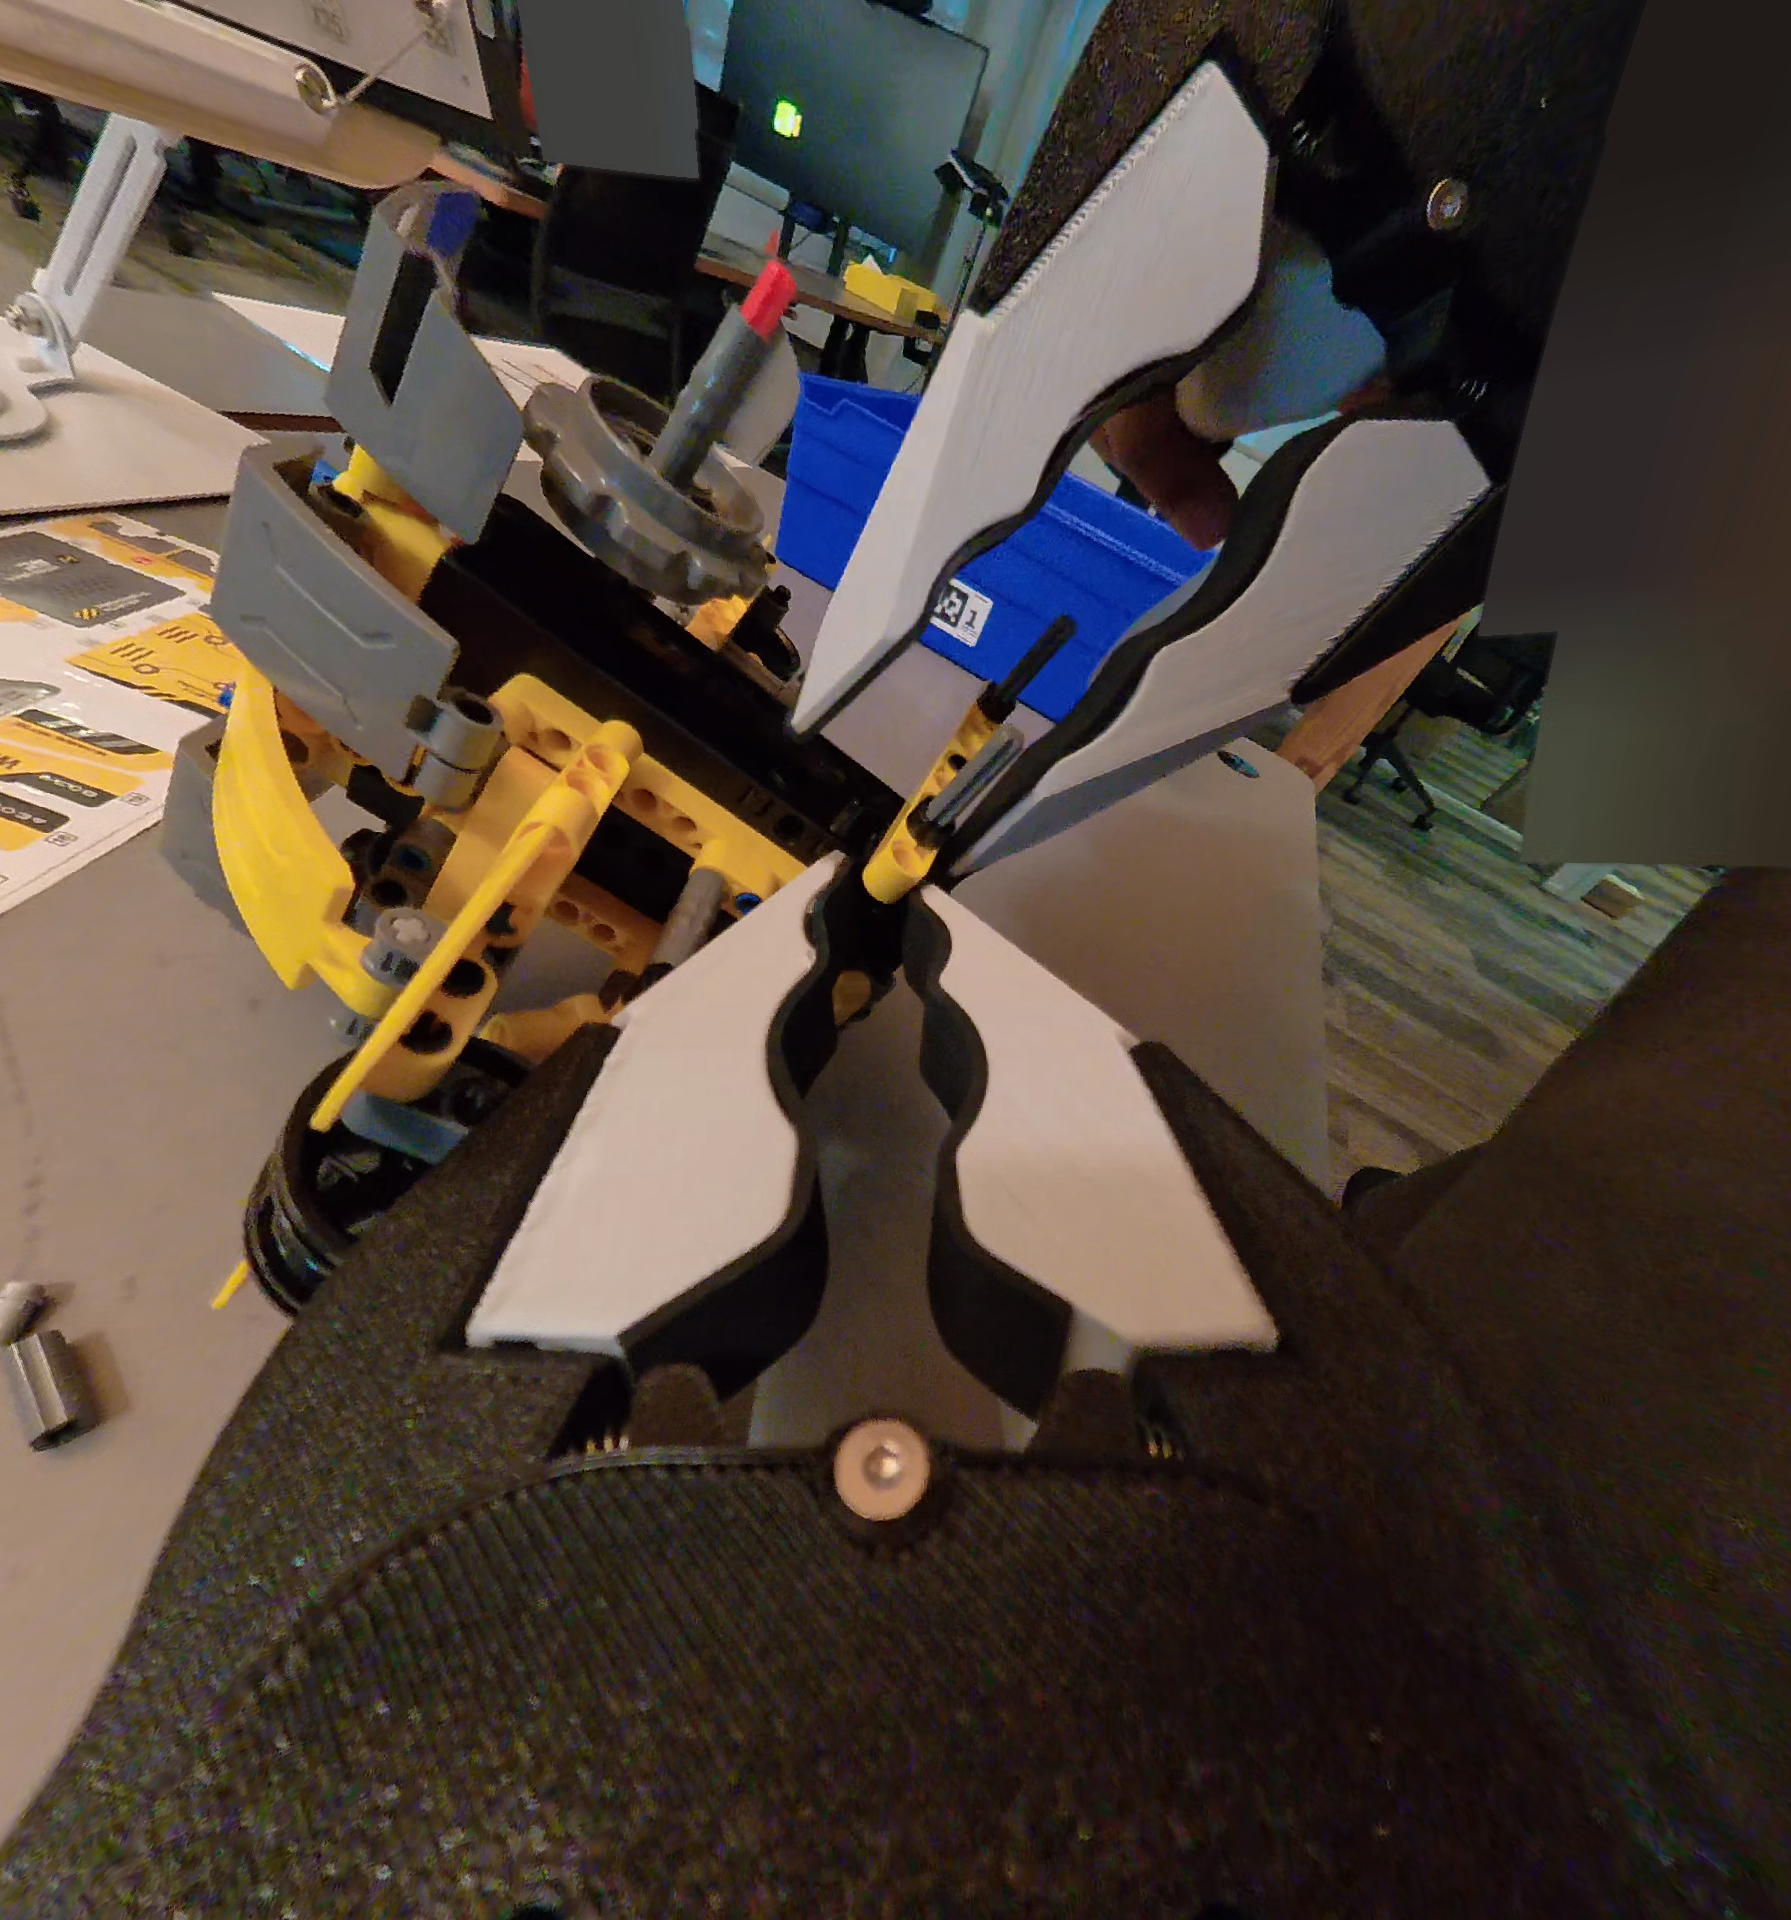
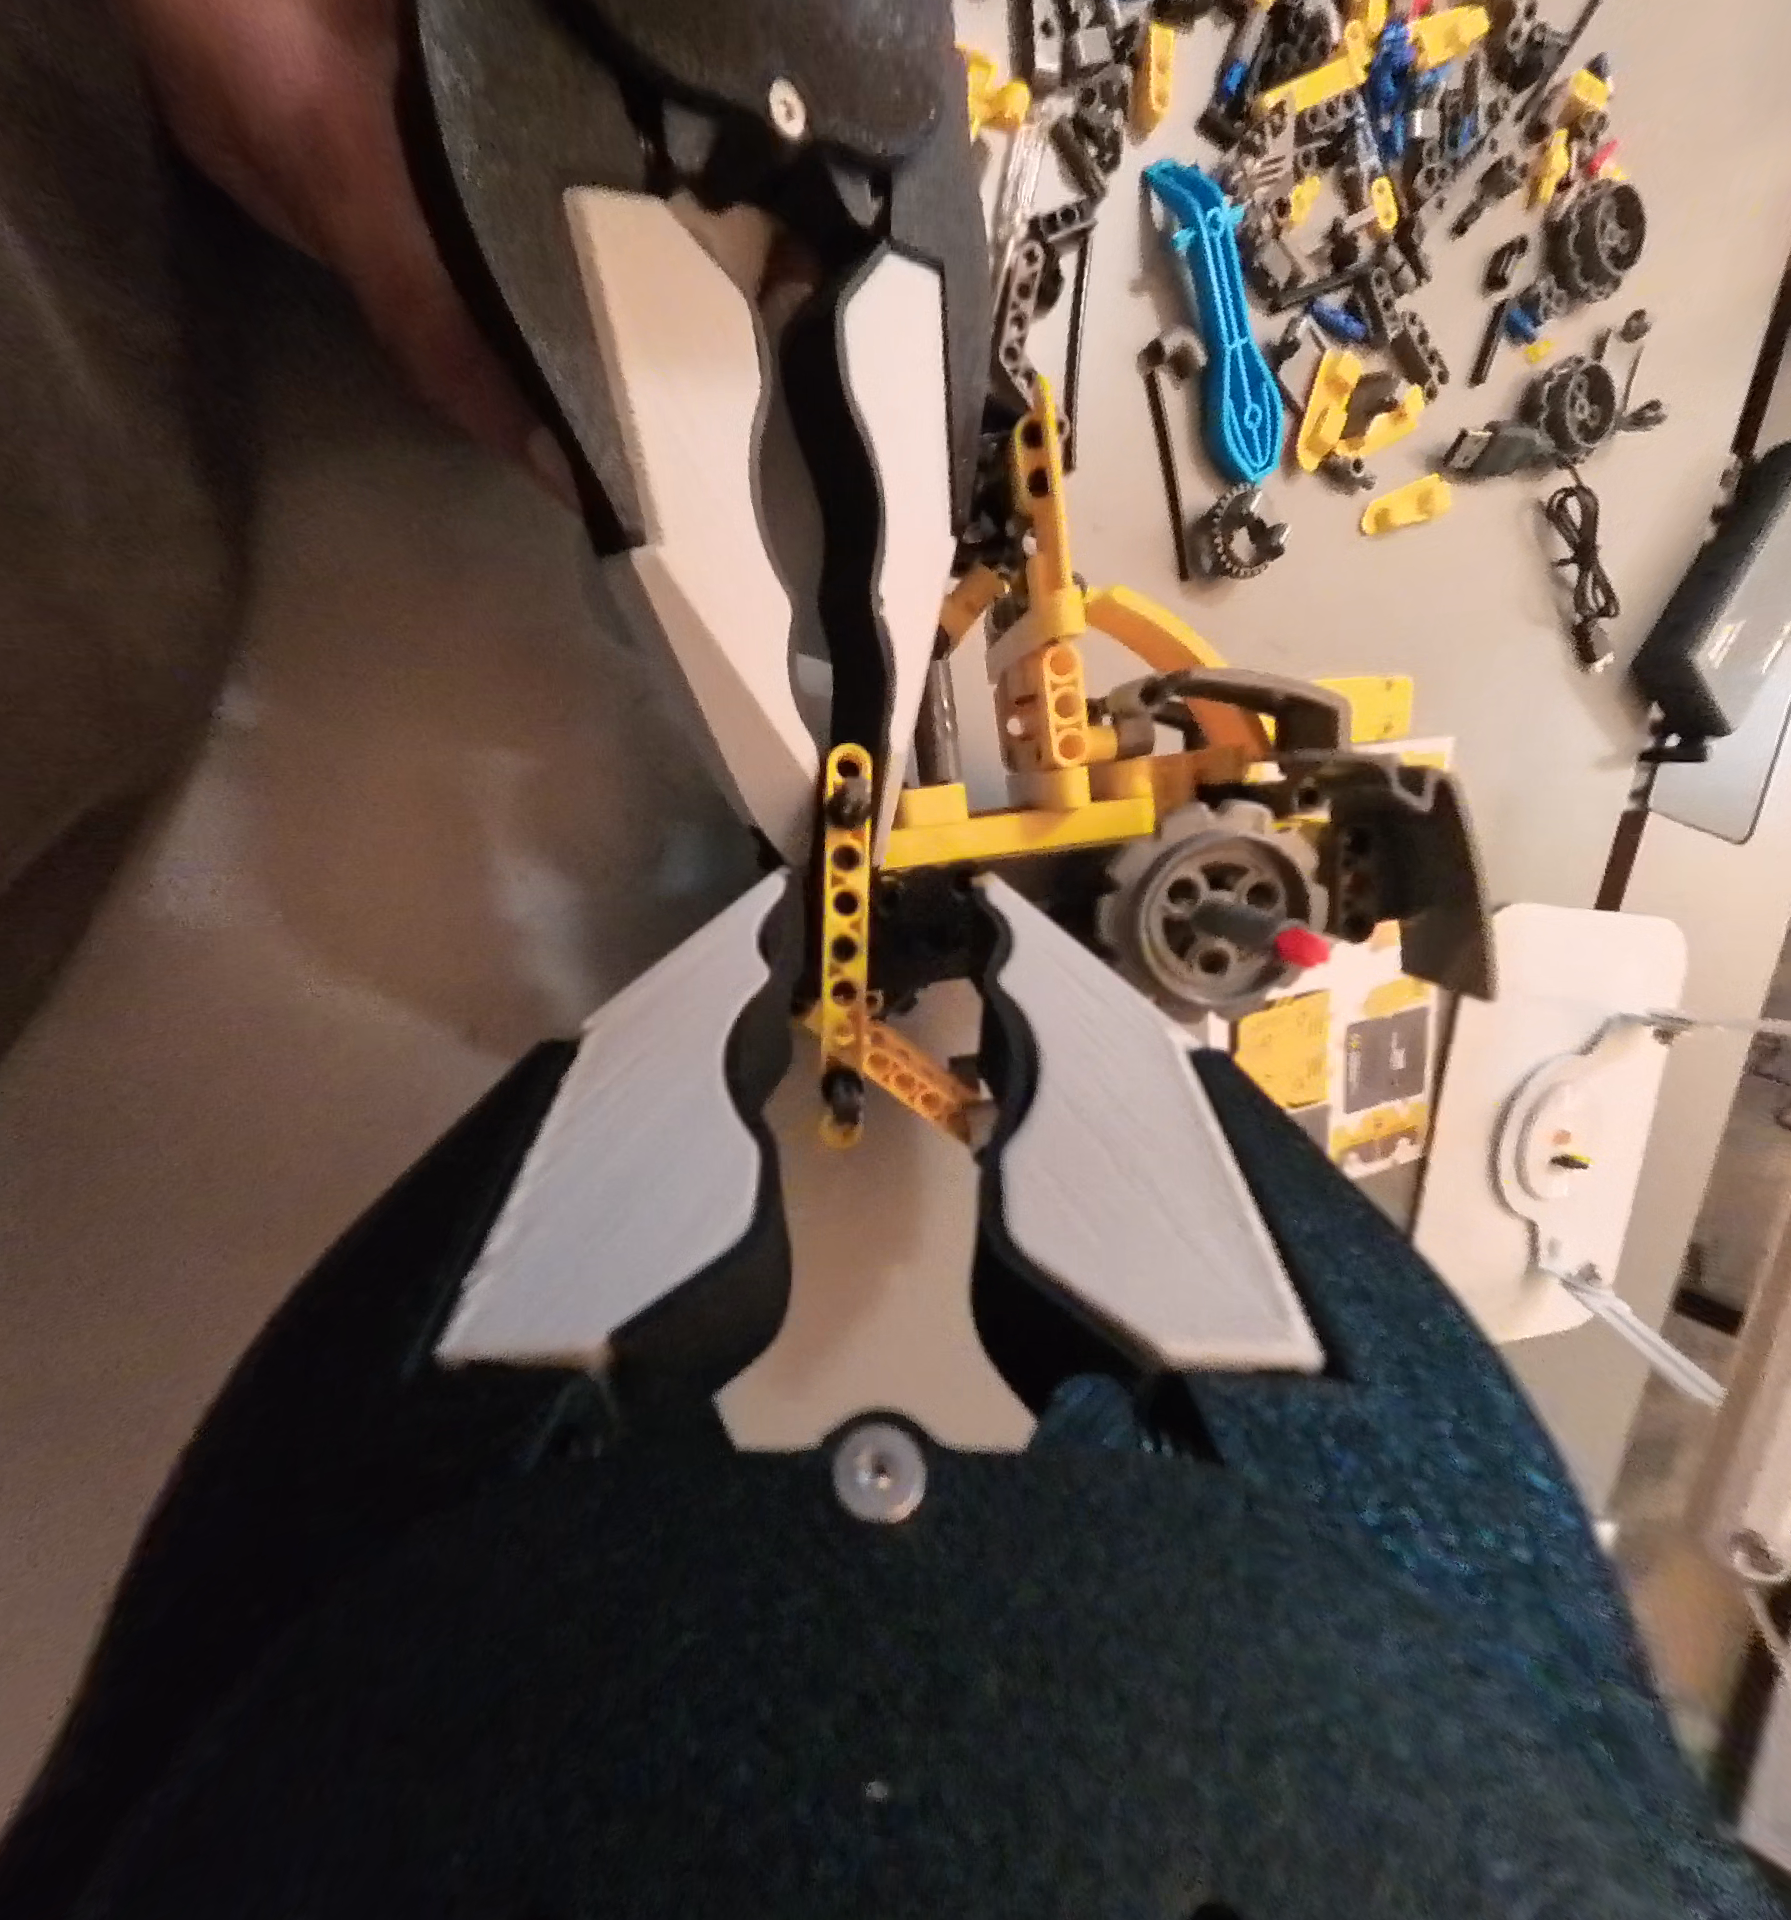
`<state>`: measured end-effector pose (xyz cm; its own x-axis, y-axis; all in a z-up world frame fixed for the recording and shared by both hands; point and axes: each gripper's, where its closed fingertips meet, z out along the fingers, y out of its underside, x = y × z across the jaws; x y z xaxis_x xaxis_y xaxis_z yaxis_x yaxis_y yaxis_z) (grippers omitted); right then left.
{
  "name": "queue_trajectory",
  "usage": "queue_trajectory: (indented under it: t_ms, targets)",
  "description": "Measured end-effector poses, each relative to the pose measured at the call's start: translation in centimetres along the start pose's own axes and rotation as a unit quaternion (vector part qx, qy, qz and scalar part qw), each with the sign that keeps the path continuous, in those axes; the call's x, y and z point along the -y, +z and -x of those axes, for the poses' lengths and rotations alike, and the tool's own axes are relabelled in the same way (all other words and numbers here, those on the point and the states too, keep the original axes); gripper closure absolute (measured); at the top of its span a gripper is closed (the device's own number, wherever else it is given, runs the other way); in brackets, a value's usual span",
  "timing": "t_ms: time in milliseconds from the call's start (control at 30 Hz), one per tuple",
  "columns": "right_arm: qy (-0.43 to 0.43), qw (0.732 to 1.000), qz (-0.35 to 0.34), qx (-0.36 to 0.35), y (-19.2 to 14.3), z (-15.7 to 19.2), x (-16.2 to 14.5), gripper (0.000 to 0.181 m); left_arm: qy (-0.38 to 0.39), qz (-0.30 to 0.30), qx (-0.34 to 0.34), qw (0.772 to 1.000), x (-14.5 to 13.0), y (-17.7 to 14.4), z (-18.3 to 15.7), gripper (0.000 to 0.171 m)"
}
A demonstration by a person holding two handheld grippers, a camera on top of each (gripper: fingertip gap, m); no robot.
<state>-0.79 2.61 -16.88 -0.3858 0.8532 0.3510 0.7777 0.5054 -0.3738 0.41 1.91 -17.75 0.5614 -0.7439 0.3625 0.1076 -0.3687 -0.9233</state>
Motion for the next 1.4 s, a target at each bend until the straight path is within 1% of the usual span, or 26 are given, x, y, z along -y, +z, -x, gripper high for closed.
queue_trajectory:
  t_ms: [67, 133, 200, 267, 400, 500, 567, 667, 767, 1000, 1133, 1200, 1400]
  targets:
    - [0.032, 0.999, -0.022, 0.005, -0.5, 0.4, 0.0, 0.149, 0.002, 0.001, 0.001, 1.000, 0.0, 0.0, 0.0, 0.166]
    - [0.076, 0.995, -0.059, 0.006, -1.3, 0.6, 0.2, 0.147, 0.000, 0.000, 0.000, 1.000, 0.0, -0.1, 0.0, 0.166]
    - [0.121, 0.987, -0.102, 0.004, -2.3, 0.7, 0.6, 0.142, 0.003, 0.001, 0.000, 1.000, -0.1, -0.1, -0.1, 0.165]
    - [0.160, 0.978, -0.135, -0.013, -3.1, 0.6, 0.6, 0.138, 0.010, 0.002, 0.002, 1.000, -0.1, -0.1, -0.3, 0.166]
    - [0.197, 0.968, -0.143, -0.064, -3.8, 0.6, -1.8, 0.138, 0.022, 0.005, 0.003, 1.000, -0.3, -0.4, -0.7, 0.166]
    - [0.216, 0.964, -0.145, -0.060, -3.4, 1.6, -3.3, 0.140, 0.021, 0.007, -0.005, 1.000, -0.5, -0.9, -1.0, 0.166]
    - [0.212, 0.963, -0.162, -0.045, -2.9, 2.4, -3.1, 0.146, 0.022, 0.008, -0.012, 1.000, -0.7, -1.2, -1.4, 0.166]
    - [0.185, 0.964, -0.191, -0.027, -2.2, 3.3, -1.7, 0.153, 0.040, 0.014, -0.014, 0.999, -0.9, -1.5, -1.7, 0.166]
    - [0.165, 0.962, -0.217, -0.019, -2.1, 3.3, -0.8, 0.158, 0.048, 0.017, -0.019, 0.999, -1.0, -1.7, -2.0, 0.166]
    - [0.160, 0.949, -0.271, 0.011, -2.3, 3.0, 0.3, 0.167, 0.036, 0.018, -0.031, 0.999, -1.1, -1.8, -2.1, 0.166]
    - [0.160, 0.945, -0.282, 0.032, -1.8, 3.0, 0.5, 0.168, 0.039, 0.020, -0.035, 0.998, -1.1, -1.8, -2.1, 0.166]
    - [0.156, 0.944, -0.289, 0.045, -1.6, 3.2, 0.7, 0.173, 0.038, 0.021, -0.038, 0.998, -1.1, -1.8, -2.1, 0.166]
    - [0.155, 0.940, -0.296, 0.073, -1.6, 3.1, 0.8, 0.174, 0.039, 0.023, -0.044, 0.998, -1.1, -1.9, -2.1, 0.166]
